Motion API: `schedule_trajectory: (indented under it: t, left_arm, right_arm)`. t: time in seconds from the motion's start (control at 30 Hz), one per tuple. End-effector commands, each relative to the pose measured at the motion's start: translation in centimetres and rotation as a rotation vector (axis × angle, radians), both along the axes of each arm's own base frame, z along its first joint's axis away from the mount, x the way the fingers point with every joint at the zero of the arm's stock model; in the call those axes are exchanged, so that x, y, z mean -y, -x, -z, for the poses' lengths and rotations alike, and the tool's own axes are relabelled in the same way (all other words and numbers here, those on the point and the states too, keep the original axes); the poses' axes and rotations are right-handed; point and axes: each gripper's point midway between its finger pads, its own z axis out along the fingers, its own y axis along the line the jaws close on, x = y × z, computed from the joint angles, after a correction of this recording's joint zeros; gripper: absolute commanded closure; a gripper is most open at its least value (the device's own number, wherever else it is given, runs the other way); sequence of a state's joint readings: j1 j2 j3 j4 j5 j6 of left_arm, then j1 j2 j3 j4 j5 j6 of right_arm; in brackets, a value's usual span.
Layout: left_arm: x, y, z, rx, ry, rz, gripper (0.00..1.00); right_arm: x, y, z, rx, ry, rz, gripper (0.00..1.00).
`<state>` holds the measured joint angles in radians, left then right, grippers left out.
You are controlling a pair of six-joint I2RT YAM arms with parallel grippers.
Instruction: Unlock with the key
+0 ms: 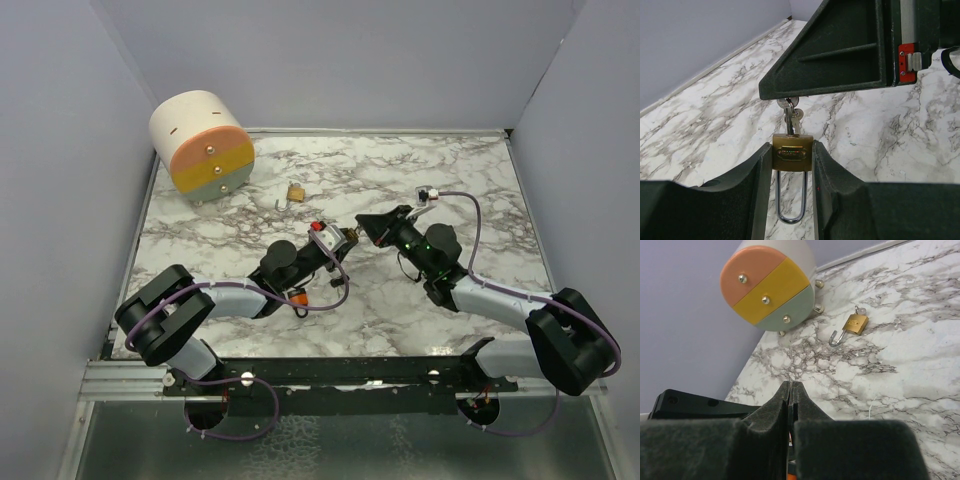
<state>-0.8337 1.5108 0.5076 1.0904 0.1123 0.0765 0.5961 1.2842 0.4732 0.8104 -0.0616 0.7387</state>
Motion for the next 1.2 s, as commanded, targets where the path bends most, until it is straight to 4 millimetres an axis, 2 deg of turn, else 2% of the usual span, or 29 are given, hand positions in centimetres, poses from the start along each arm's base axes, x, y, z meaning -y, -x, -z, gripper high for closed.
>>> schedule_trajectory:
  t: [0.0, 0.47, 0.7, 0.93, 1.17]
  left_arm:
    - [0.0, 0.4, -2.7, 0.068, 0.060, 0.004, 1.00]
    - [-0.2, 0.1, -3.9, 0.082, 0.085, -0.013, 1.00]
    - [0.3, -0.5, -4.5, 0.070, 0.105, -0.022, 1.00]
    - [1.0, -1.8, -5.7, 0.024, 0.116, -0.060, 1.00]
    - [1.7, -1.9, -6.6, 0.000, 0.123, -0.038, 1.00]
  right_arm:
    - [0.3, 0.2, -0.5, 0.025, -0.009, 0.022, 0.99]
    - [0.2, 0.5, 0.1, 0.021, 0.002, 0.014, 0.99]
    - [-0.2, 0.6, 0.8, 0.006, 0.008, 0.001, 0.99]
    - [-0.5, 0.9, 1.4, 0.011, 0.017, -0.028, 0.99]
    - [-1.2, 1.2, 1.9, 0.007, 0.011, -0.067, 0.99]
